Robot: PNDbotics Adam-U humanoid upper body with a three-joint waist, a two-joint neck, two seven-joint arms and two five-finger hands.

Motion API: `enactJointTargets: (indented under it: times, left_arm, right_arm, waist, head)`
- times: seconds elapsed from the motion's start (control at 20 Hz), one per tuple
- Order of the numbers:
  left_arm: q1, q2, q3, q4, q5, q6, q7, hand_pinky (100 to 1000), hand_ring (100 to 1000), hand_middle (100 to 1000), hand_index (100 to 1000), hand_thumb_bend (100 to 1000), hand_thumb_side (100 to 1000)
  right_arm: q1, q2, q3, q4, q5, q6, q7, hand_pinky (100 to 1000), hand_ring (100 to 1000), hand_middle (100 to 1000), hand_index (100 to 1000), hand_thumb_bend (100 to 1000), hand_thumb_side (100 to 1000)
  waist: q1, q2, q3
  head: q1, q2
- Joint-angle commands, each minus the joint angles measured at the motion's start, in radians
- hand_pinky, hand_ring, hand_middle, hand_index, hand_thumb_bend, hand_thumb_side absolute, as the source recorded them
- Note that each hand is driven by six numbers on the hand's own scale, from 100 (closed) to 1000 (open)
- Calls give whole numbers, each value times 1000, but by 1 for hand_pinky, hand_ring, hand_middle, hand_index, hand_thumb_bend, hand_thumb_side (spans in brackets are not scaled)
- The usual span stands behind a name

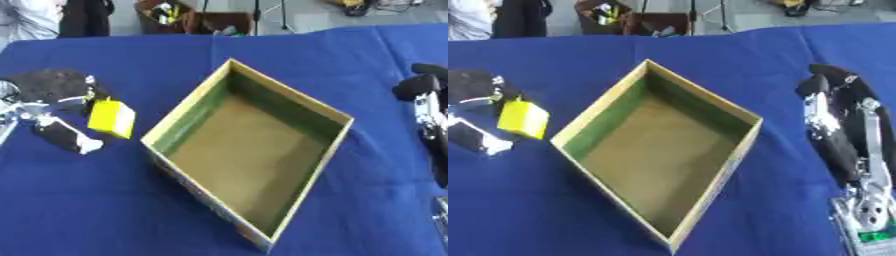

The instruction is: Pick up objects on the table and place them in the box.

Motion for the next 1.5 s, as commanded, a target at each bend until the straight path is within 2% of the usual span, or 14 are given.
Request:
enactJointTargets:
  times: [0.05,0.25,0.4,0.65,0.85,1.2,1.5]
  left_arm:
    - [-31,45,41,-64,38,25,0,100,256,300,495,100,325]
    - [-77,37,57,-128,75,42,-5,100,243,289,483,100,280]
    - [-124,5,51,-160,105,45,-21,100,239,286,478,100,272]
    - [-212,-90,21,-187,145,44,-62,100,236,284,474,100,267]
    - [-254,-186,-14,-155,166,39,-99,100,231,280,470,100,293]
    - [-274,-331,-68,-32,114,13,-131,100,232,280,471,100,331]
    - [-279,-406,-120,27,-98,-45,-146,100,256,298,485,100,289]
  right_arm:
    - [-1,-15,-6,-10,0,2,-1,702,638,570,750,100,580]
    - [5,-19,-9,-10,0,2,-5,702,637,570,750,100,579]
    - [4,-20,-10,-10,-2,2,-6,701,636,570,750,100,578]
    - [0,-22,-7,-10,-9,-3,-4,701,636,570,750,100,578]
    - [-2,-20,-6,-10,-11,-3,-1,702,636,570,751,100,579]
    - [-5,-15,-5,-10,-11,0,1,703,637,570,752,100,582]
    - [-8,-13,-7,-10,-9,0,-1,703,636,570,752,100,583]
  waist:
    - [2,-28,2]
    - [7,-35,5]
    - [8,-39,4]
    - [9,-41,-2]
    - [9,-40,-7]
    - [10,-37,-10]
    - [12,-33,-13]
  head:
    - [-5,6]
    - [-11,15]
    - [-12,21]
    - [-14,30]
    - [-13,32]
    - [-16,27]
    - [-12,19]
